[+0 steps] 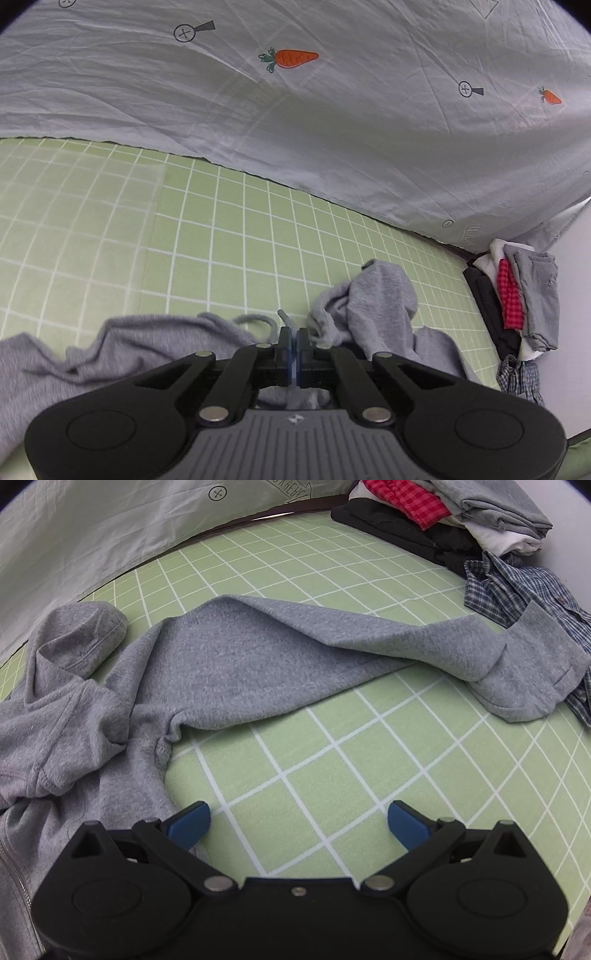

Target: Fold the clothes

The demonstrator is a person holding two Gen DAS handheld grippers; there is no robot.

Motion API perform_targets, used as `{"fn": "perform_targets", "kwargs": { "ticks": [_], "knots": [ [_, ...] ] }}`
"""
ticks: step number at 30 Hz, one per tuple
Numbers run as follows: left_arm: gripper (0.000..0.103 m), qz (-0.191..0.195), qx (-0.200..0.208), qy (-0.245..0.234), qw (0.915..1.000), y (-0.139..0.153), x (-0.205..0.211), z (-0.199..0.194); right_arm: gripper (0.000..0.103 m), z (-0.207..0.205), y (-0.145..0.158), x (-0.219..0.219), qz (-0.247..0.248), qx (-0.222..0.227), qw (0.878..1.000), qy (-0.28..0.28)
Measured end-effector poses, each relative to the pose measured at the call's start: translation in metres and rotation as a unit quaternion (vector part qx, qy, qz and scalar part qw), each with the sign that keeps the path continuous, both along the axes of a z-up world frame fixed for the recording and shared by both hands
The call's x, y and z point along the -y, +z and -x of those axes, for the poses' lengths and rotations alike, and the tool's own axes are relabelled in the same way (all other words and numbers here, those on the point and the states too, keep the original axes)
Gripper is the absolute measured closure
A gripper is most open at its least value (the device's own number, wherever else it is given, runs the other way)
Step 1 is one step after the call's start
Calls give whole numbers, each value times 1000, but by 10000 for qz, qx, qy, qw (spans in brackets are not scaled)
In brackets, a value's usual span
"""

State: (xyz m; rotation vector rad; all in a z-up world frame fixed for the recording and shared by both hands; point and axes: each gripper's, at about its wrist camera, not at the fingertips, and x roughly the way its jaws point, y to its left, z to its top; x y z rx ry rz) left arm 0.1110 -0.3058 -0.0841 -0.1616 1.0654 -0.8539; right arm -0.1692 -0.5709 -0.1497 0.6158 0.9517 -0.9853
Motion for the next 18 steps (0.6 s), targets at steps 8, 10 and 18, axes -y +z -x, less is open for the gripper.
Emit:
{"fn": "perform_targets", "kwargs": {
  "ticks": [8,10,18],
  "knots": [
    [102,29,-862,-485,9951,-13,-17,87,0,9,-2,-6,172,116,9995,248],
    [102,-105,-1038,-602,9927,-21,-16,99,0,10,-3,-7,186,129,9993,291],
    [87,-569,-806,-509,9938,-26,-22,114,0,16,7,-4,3,308,9989,352]
  ]
}}
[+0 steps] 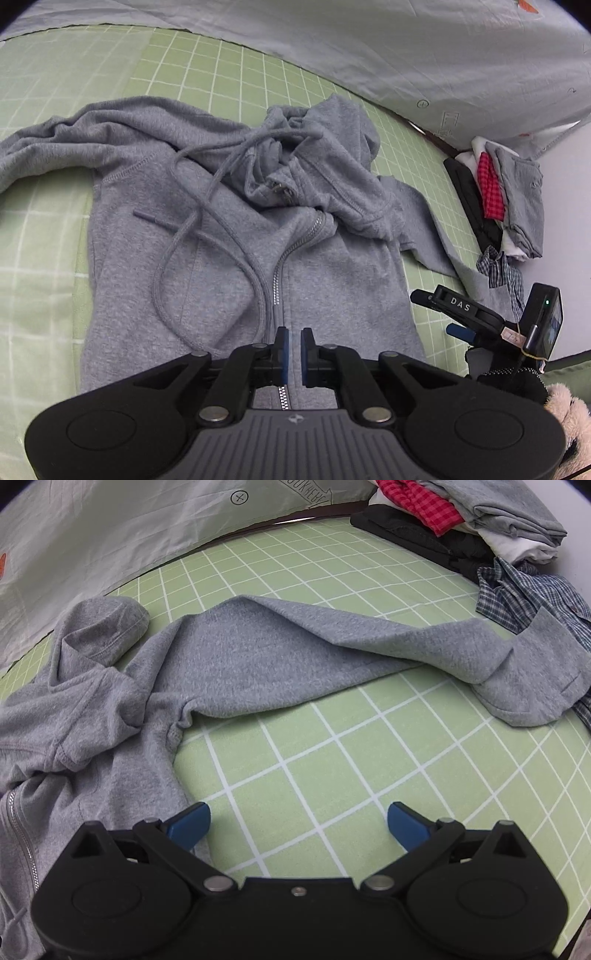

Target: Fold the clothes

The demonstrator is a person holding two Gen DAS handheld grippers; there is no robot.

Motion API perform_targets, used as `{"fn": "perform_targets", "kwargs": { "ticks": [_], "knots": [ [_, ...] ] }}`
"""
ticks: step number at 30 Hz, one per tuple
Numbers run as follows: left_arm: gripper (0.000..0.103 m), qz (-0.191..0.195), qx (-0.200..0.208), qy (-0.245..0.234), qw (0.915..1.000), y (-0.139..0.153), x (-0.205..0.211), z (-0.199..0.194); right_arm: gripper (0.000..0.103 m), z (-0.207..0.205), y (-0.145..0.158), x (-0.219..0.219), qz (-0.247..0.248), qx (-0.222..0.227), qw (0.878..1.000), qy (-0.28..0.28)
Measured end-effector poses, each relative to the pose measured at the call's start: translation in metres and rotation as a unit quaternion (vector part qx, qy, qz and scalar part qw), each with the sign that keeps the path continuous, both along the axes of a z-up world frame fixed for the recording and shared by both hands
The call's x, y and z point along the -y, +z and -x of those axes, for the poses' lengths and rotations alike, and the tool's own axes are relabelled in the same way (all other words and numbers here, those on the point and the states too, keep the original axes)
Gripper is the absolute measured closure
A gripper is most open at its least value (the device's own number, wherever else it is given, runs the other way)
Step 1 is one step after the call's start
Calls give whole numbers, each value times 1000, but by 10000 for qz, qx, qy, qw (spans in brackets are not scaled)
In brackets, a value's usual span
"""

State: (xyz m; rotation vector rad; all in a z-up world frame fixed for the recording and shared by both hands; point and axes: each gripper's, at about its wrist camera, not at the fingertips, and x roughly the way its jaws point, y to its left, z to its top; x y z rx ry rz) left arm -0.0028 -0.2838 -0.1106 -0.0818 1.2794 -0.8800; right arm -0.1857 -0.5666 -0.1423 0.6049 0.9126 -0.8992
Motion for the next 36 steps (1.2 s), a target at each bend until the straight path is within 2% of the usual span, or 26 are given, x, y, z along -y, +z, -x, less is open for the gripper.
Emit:
{"fn": "perform_targets", "kwargs": {
  "ticks": [2,4,8,10,13,15,17,20,21,22,24,26,27,28,29,30,32,33,36],
  "knots": [
    [69,146,187,296,9993,11,-8,-14,0,-4,12,1,126,165,9998,26],
    [61,160,398,642,9970,19,-14,-35,0,-15,25,1,333,303,9989,125],
    [46,-375,717,1173,9898,10,-17,-90,0,-65,49,8,684,588,9939,639],
    [43,-750,803,1383,9843,0,-14,-121,0,-99,52,10,705,706,9915,830],
    [42,-1061,604,1823,9756,-16,-15,-167,0,-149,53,13,621,901,9884,1052],
    [42,-996,694,1852,9752,-20,-15,-186,0,-179,50,10,577,1006,9855,1242],
    [42,-1083,1008,1725,9738,-18,-9,-197,3,-208,46,7,529,1113,9813,1479],
    [38,-1333,1424,1361,9713,-17,-1,-205,13,-241,34,4,380,1082,9785,1714],
    [37,-1352,1456,1253,9720,-19,0,-207,20,-245,30,4,322,1022,9787,1752],
    [37,-1353,1440,1105,9740,-22,1,-209,27,-249,26,5,265,959,9788,1789],
    [37,-1362,1324,939,9773,-30,-1,-212,35,-252,20,5,244,883,9785,1848],
    [37,-1395,1216,889,9787,-39,-4,-212,44,-245,21,9,233,991,9766,1896],
    [37,-1391,1181,855,9795,-42,-5,-211,54,-240,22,12,202,1073,9753,1922],
    [37,-1307,1279,785,9800,-43,-6,-208,68,-235,23,15,171,1155,9739,1947],
    [37,-1290,1300,656,9809,-43,-5,-206,76,-231,24,18,144,1214,9727,1971],
    [44,-1312,1383,545,9801,-43,-3,-204,85,-227,26,21,117,1271,9716,1994],
    [92,-1418,1523,328,9776,-43,1,-200,93,-221,33,26,152,1378,9695,2020],
    [96,-1464,1586,237,9761,-42,4,-198,93,-218,38,27,222,1426,9687,2022],
    [97,-1473,1654,369,9745,-40,3,-196,95,-212,56,34,438,1627,9636,2077]
  ]
}}
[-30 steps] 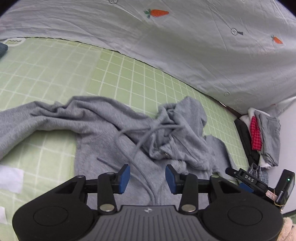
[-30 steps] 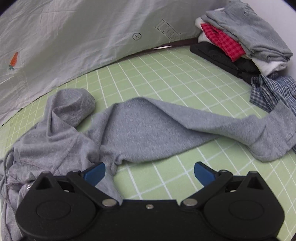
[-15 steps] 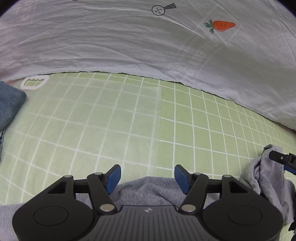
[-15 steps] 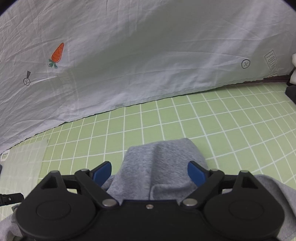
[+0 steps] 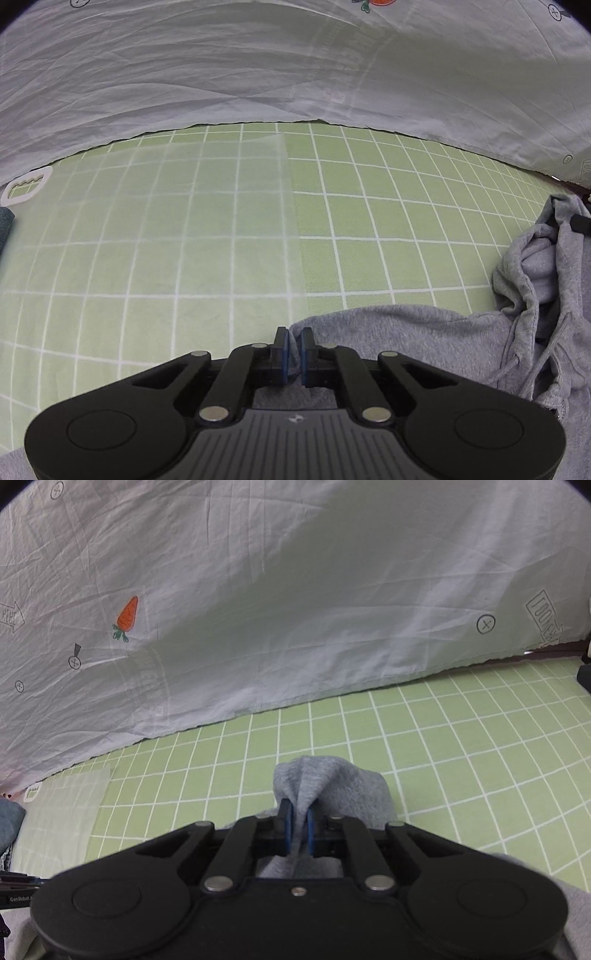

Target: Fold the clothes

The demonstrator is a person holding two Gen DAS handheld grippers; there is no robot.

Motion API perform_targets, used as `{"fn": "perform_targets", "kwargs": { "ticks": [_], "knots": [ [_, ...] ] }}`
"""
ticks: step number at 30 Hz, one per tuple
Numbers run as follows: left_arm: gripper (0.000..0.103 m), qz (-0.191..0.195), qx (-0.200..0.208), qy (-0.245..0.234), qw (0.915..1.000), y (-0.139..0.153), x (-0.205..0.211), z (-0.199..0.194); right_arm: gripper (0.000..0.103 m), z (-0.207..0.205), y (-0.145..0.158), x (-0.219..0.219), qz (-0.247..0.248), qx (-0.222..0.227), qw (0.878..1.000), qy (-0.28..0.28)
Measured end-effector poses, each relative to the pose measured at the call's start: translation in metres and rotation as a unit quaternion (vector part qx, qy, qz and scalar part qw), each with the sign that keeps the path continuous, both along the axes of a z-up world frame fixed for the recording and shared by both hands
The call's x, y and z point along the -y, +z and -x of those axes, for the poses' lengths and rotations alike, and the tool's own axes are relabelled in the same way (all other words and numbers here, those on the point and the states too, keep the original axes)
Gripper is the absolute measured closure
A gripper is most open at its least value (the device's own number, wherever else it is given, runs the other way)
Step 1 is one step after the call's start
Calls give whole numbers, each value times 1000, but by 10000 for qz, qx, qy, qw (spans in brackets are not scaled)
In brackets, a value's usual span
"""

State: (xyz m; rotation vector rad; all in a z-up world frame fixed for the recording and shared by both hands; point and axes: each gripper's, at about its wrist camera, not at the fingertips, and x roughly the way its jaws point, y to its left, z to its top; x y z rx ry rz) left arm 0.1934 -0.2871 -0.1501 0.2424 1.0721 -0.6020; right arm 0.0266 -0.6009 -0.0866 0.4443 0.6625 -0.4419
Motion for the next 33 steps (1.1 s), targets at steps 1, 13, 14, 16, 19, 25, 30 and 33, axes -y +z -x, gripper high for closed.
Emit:
{"fn": "perform_targets", "kwargs": {
  "ticks": [1,13,14,16,19,25,30,33],
  "knots": [
    [97,2,42,50,10000,2,-1,0,96,-2,8,3,121,82,9999,69],
    [100,206,1273,1162,9848,53,-21,-28,94,-74,99,55,1324,1249,9814,604],
    [99,138,1276,1364,9823,48,-24,-32,89,-84,82,56,1405,851,9848,567],
    [89,319,880,1622,9823,41,-37,-38,67,-96,51,60,1383,116,9895,400],
    [61,426,757,1706,9815,40,-52,-32,49,-76,28,60,1064,-74,9943,50],
    [33,180,570,1582,9856,36,-66,3,22,11,-3,32,734,-589,9949,-371],
    [33,200,392,1743,9837,36,-80,37,8,77,-20,-4,810,-1124,9881,-666],
    [26,378,243,1646,9853,38,-82,64,6,111,-30,-13,720,-1345,9851,-793]
  ]
}}
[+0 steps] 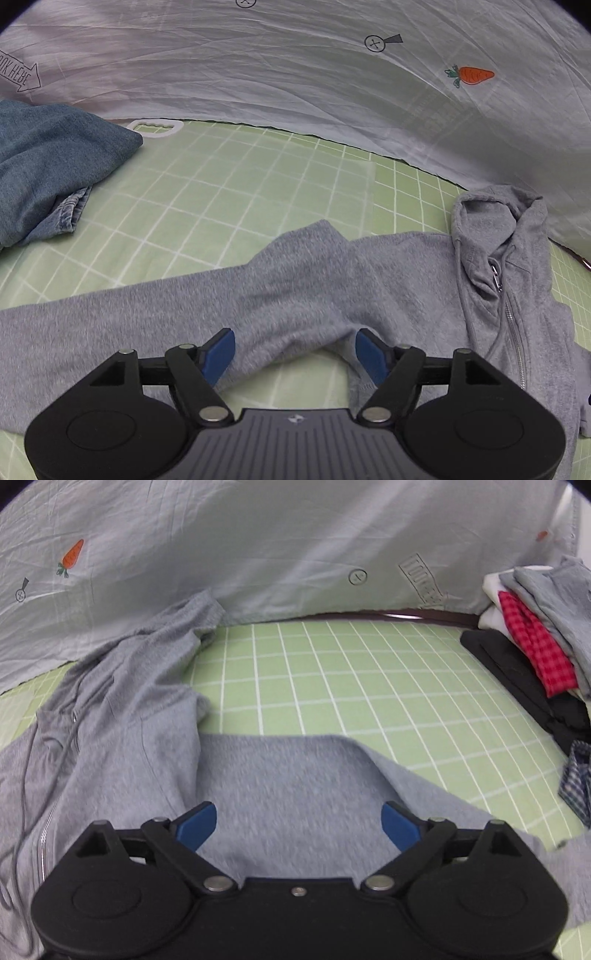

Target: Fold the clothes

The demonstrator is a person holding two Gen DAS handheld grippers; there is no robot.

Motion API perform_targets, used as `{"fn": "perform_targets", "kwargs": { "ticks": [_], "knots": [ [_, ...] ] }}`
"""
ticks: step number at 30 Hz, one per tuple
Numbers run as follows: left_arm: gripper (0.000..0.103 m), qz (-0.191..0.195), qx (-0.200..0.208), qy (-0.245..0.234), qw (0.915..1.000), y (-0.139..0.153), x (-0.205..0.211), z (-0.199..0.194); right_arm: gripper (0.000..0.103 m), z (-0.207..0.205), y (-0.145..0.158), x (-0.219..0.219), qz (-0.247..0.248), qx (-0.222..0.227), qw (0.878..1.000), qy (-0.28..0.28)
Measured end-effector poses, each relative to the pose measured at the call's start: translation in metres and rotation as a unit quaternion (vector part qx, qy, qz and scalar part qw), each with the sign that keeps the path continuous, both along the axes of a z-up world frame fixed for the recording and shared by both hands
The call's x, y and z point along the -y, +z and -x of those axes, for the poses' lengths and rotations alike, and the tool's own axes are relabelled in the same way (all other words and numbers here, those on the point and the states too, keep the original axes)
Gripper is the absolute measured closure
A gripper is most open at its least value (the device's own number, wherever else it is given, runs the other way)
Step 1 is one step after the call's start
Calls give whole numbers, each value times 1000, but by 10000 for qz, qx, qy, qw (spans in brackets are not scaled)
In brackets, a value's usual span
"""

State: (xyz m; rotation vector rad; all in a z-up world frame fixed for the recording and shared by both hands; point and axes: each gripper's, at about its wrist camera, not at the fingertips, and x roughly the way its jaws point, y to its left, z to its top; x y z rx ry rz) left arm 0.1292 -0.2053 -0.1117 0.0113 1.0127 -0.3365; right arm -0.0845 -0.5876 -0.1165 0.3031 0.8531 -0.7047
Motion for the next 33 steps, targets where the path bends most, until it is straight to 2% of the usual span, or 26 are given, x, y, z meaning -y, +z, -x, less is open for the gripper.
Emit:
{"fn": "perform_targets", "kwargs": {
  "ticks": [6,9,11,15,18,24,26,29,30,31,32,33],
  "knots": [
    [21,-51,-167,-660,9977,-3,15,50,1,65,-4,-2,-18,-6,9982,-600],
    [20,-294,-173,-1009,9943,-10,28,74,1,96,-6,0,117,-45,9956,-925],
    [20,-498,-209,-1080,9927,-17,36,90,1,116,-6,4,260,-107,9932,-1128],
    [20,-591,-347,-943,9932,-23,33,111,1,158,-8,25,442,-156,9858,-1612],
    [20,-635,-428,-696,9946,-26,29,122,1,194,-10,53,310,-16,9739,-2246],
    [20,-767,-507,-365,9951,-31,30,138,3,249,-23,103,-226,786,9477,-3085],
    [20,-842,-497,-292,9948,-32,32,142,8,257,-28,118,-361,984,9405,-3231],
    [19,-968,-509,-202,9938,-34,36,146,27,259,-32,132,-419,1139,9388,-3225],
    [19,-1005,-506,-182,9935,-35,37,147,39,259,-32,135,-444,1204,9383,-3213],
    [19,-1026,-498,-160,9934,-35,38,147,59,260,-32,138,-468,1269,9377,-3200],
    [18,-1044,-495,-134,9932,-35,39,148,71,260,-30,139,-450,1305,9384,-3168],
    [18,-1049,-500,-102,9932,-35,39,148,91,260,-28,140,-429,1339,9391,-3135]
  ]
}}
